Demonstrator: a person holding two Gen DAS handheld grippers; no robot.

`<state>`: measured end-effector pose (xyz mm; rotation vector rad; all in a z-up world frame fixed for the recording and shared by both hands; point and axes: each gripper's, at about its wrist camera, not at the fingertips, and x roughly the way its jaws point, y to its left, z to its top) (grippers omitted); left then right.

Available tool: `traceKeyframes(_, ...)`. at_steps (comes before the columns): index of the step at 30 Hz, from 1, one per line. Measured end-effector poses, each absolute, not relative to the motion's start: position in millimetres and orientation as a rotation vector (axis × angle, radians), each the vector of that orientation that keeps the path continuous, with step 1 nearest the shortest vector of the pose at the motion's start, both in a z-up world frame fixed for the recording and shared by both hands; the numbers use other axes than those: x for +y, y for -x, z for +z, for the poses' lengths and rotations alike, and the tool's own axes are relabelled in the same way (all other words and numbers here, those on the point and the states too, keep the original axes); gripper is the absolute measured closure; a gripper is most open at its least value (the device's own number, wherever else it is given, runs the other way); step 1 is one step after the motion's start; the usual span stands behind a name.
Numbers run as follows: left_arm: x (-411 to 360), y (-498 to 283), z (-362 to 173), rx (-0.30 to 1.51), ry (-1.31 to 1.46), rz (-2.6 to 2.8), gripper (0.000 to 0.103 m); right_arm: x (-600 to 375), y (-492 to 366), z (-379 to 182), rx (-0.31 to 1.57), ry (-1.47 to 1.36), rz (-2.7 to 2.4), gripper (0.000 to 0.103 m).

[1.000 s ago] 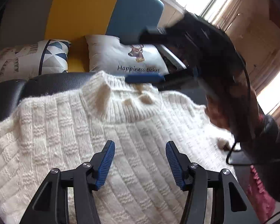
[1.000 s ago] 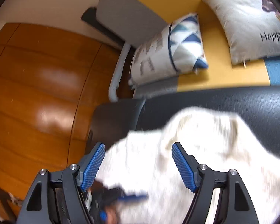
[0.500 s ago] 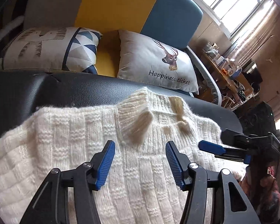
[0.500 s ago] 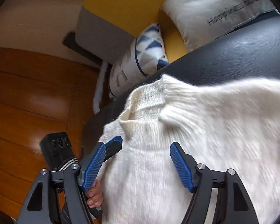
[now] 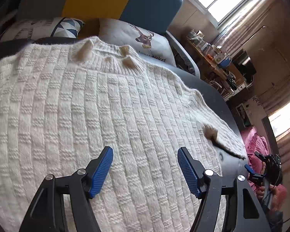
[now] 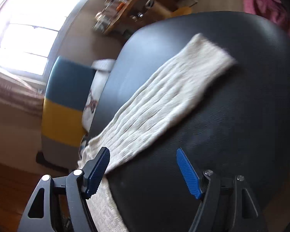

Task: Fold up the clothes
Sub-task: 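Grasp the other sleeve cuff with the right gripper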

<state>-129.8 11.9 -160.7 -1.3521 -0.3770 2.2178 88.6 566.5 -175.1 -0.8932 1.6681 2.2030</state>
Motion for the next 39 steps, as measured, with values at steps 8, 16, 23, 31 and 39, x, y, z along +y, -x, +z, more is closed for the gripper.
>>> traceKeyframes(8,29.5,118.8,-165.4,-0.247,1.420,2.241,0.032,594.7,-66.0,-193.5,1.635,0.722,2.183,0.030)
traceKeyframes(16,36.4,113.5,-169.8,-0.175,1.403,2.265,0.029,592.5,-24.0,-190.1,1.483,0.649,2.213,0.030)
traceKeyframes(23,43.6,109.4,-171.6,-0.134,1.367,2.265,0.018,599.2,-32.5,-193.6,1.566,0.597,2.187,0.029)
traceKeyframes(31,44.5,106.9,-171.9,-0.119,1.355,2.259,0.017,601.4,-37.4,-217.9,1.592,0.609,2.123,0.100)
traceKeyframes(39,46.1,107.1,-171.0,-0.101,1.366,2.264,0.016,605.2,-38.2,-221.3,1.632,0.611,2.168,0.098)
